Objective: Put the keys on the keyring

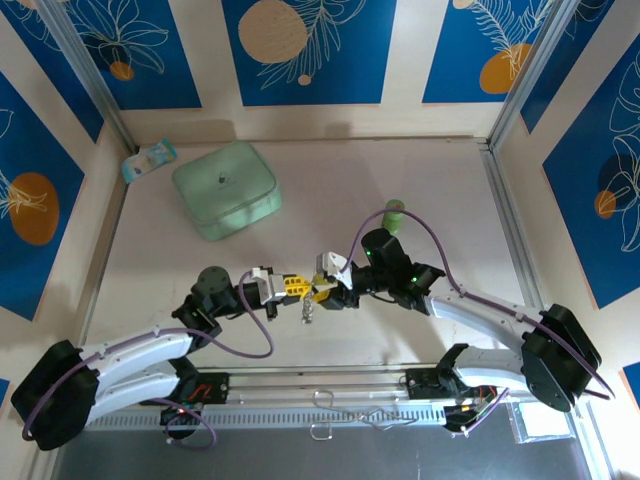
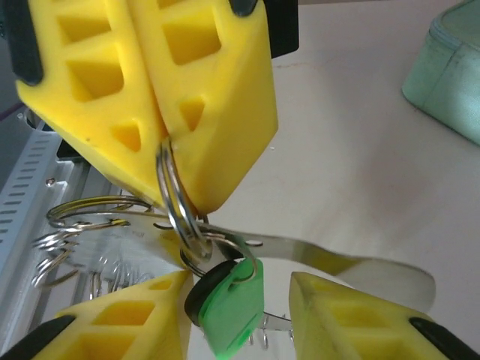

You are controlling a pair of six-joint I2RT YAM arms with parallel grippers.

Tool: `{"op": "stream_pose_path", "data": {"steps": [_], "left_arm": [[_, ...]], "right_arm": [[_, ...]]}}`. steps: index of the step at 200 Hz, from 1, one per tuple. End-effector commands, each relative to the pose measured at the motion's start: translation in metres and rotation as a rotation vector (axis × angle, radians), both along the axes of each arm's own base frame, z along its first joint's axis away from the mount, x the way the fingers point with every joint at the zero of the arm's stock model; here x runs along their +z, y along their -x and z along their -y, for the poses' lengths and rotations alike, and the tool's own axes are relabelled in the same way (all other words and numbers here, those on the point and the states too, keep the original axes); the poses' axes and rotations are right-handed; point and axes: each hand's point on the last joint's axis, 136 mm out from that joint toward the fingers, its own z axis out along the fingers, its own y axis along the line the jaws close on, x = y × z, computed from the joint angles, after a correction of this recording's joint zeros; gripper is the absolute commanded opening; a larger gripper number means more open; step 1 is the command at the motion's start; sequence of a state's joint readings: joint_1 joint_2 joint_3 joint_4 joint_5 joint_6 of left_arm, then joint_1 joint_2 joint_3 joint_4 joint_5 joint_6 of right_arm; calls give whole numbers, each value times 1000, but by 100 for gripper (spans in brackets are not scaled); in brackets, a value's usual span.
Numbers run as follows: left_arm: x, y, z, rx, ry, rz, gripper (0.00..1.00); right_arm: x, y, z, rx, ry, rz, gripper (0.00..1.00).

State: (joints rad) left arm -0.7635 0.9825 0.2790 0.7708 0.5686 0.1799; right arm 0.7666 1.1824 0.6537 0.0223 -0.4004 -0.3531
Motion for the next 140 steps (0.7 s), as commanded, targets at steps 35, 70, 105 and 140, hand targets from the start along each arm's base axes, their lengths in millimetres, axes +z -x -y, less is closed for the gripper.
{"op": "stream_pose_path", "data": {"steps": [35,70,105,140], "left_arm": [[9,0,-2,15,24,29,0],[3,-1,-3,24,-17,23,0],[-3,-3,-4,36,-49,17,0],[-8,-5,-3,42,-86,6,0]], "right_arm": [[6,-3,5,-34,9,31,11],[21,-5,10,-52,25,74,2],[38,-6,12,-55,20,124,0],[45,-4,13,-52,34,156,0]]}}
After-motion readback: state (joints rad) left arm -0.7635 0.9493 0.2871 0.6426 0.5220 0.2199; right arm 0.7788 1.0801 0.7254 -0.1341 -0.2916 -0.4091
